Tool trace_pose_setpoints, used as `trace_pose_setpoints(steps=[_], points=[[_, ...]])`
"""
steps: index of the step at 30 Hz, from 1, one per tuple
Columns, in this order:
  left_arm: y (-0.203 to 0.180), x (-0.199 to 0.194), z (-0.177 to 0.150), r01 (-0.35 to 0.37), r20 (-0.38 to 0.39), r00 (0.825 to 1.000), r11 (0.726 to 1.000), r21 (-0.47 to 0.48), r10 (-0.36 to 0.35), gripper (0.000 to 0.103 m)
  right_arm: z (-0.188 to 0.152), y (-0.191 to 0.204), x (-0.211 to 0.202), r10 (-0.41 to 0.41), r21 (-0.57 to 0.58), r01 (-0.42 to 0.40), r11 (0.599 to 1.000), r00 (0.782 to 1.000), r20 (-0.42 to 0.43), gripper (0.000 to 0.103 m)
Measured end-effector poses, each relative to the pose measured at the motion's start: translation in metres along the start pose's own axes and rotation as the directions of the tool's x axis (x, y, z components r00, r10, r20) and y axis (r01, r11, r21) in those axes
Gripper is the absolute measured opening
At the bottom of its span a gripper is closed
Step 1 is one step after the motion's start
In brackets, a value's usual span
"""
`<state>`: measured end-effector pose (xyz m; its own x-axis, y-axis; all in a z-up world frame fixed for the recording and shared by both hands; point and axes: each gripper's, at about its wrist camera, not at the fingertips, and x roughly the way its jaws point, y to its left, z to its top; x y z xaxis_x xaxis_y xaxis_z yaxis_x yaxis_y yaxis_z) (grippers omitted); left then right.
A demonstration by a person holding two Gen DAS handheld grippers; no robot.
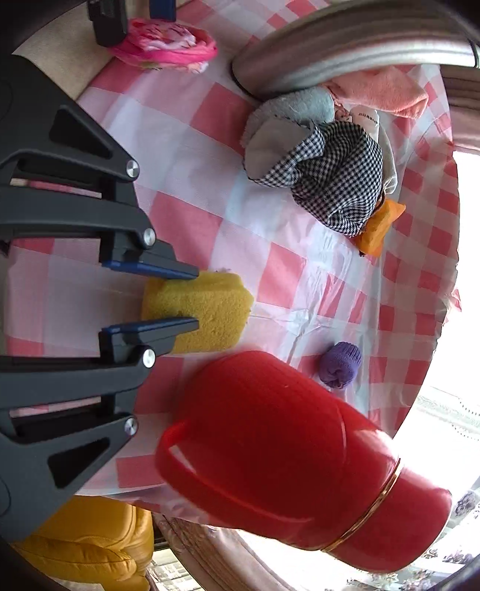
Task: Organize soft objects
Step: 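Grasp the pink coin purse with the left tool while the right tool grasps the yellow sponge, then lower the coin purse and yellow sponge into the white box and open both tools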
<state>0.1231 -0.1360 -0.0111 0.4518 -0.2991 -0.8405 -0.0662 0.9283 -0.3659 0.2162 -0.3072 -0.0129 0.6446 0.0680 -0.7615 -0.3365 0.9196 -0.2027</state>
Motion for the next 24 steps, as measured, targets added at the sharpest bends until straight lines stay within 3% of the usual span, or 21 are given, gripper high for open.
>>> trace_pose_setpoints(steps=[10,17,24], points=[[-0.016,-0.014,-0.009,0.043,0.021,0.999,0.998,0.043,-0.044,0.061,-0.061,-0.032,-0.056,0.068,0.157,-0.065,0.985,0.998,-0.010,0.024],[-0.048,-0.021,-0.025,0.112,0.003,0.994,0.987,0.115,-0.113,0.061,-0.106,-0.056,-0.087,0.060,0.234,-0.049,0.971,0.998,-0.037,0.024],[-0.091,-0.024,-0.048,0.189,-0.034,0.982,0.959,0.213,-0.186,0.061,-0.138,-0.079,-0.108,0.043,0.294,-0.027,0.955,0.998,-0.049,0.025]])
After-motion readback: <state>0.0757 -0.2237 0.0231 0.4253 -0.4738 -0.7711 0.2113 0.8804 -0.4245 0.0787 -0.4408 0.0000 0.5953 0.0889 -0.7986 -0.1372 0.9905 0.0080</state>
